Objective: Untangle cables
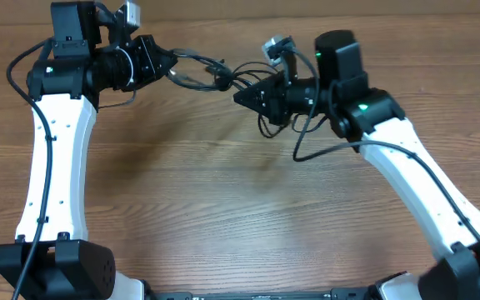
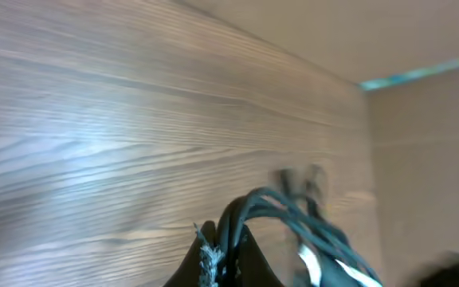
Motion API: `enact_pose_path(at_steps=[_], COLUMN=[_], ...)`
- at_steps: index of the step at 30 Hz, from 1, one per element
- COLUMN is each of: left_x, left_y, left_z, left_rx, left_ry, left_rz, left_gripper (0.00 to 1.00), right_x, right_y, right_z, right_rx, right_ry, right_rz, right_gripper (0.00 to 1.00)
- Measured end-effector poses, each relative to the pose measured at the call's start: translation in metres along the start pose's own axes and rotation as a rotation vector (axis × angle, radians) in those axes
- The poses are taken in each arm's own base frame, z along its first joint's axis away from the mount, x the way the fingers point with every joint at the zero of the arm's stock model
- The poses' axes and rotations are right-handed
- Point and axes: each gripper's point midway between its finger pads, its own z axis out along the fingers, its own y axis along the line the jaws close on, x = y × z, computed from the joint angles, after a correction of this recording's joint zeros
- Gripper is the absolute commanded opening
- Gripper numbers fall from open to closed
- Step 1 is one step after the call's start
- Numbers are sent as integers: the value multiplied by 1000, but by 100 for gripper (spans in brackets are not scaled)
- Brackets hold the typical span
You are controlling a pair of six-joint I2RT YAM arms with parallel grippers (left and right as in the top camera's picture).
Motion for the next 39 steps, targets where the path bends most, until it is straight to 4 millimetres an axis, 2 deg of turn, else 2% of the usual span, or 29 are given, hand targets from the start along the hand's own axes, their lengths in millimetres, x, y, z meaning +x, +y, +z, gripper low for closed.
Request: enact_pose_path(at_steps=[3,10,13,15,18,21,22,24,28,32,35,39], left_x=[1,-6,-8,-8,-5,0,2,2,4,13,21,19], left_y=[11,23,26,26,18,6,3,-3,-20,-41,-62,-84], left_z=[-6,-17,-17,-18,-16,-14,-14,-16,-19,-18,-15,-16], left_rx=[-79,-198,-219,-222,-178,-105,-80,-26,103,208,292,375], left_ry=[-16,-69,-70,-65,-41,-16,-10,-8,-7,14,25,2], left_rz=[6,45,106,160,259,354,380,424,474,499,540,563], left_gripper=[4,4,4,4,4,4,4,4,4,4,4,4], right_x=[-11,-21,-25,-25,-13,-5,-3,-3,-5,-4,-4,-3], right_y=[22,31,18,-3,-37,-52,-58,-70,-78,-79,-78,-73], right_z=[-17,-40,-53,-63,-73,-77,-80,-90,-100,-101,-100,-92], right_rx=[-66,-174,-149,-70,103,203,240,305,360,373,374,363], right_ry=[-33,-56,-73,-90,-96,-98,-103,-129,-156,-158,-157,-142], right_rz=[-33,-20,53,163,349,417,441,462,478,480,480,471], right_gripper=[4,4,4,4,4,17,29,46,68,73,74,74])
